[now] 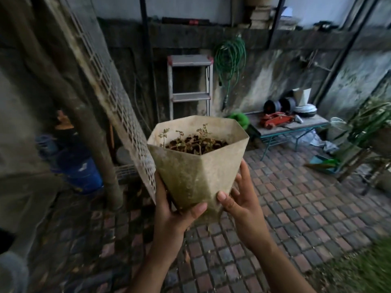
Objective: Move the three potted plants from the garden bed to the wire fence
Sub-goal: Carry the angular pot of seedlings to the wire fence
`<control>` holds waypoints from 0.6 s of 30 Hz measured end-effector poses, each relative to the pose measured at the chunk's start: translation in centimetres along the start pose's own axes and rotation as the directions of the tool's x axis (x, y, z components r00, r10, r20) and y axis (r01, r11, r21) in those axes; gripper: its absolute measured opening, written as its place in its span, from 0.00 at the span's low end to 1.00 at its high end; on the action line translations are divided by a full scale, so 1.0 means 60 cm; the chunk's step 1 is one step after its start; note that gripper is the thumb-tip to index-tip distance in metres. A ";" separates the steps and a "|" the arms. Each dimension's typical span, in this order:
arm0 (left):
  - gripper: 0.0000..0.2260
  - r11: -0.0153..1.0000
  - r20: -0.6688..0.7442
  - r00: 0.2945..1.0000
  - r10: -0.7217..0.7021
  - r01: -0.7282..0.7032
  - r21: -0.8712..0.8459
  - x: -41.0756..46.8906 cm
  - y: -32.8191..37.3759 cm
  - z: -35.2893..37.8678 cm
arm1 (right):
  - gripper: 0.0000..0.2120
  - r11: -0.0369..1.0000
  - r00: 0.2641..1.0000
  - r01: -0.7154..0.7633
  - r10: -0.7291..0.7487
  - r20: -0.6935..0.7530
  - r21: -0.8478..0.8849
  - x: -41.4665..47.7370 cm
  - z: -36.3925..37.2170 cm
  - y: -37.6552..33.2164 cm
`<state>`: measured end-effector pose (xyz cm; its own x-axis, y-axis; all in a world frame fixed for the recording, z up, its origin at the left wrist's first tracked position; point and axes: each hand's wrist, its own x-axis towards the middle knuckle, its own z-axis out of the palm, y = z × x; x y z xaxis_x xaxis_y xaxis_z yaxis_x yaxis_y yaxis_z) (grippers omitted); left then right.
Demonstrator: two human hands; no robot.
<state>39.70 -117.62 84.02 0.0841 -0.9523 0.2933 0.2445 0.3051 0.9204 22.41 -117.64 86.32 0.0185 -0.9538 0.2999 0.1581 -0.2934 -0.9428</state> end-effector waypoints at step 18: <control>0.57 0.995 -0.097 0.991 -0.096 0.099 0.023 0.474 -0.173 0.204 | 0.44 1.000 0.998 0.007 -0.006 0.064 -0.007 0.498 -0.240 0.108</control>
<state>27.73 -147.92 85.98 0.1538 -0.9721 0.1771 0.2289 0.2094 0.9507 9.76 -148.96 87.11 0.0803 -0.9459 0.3143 0.1511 -0.3001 -0.9418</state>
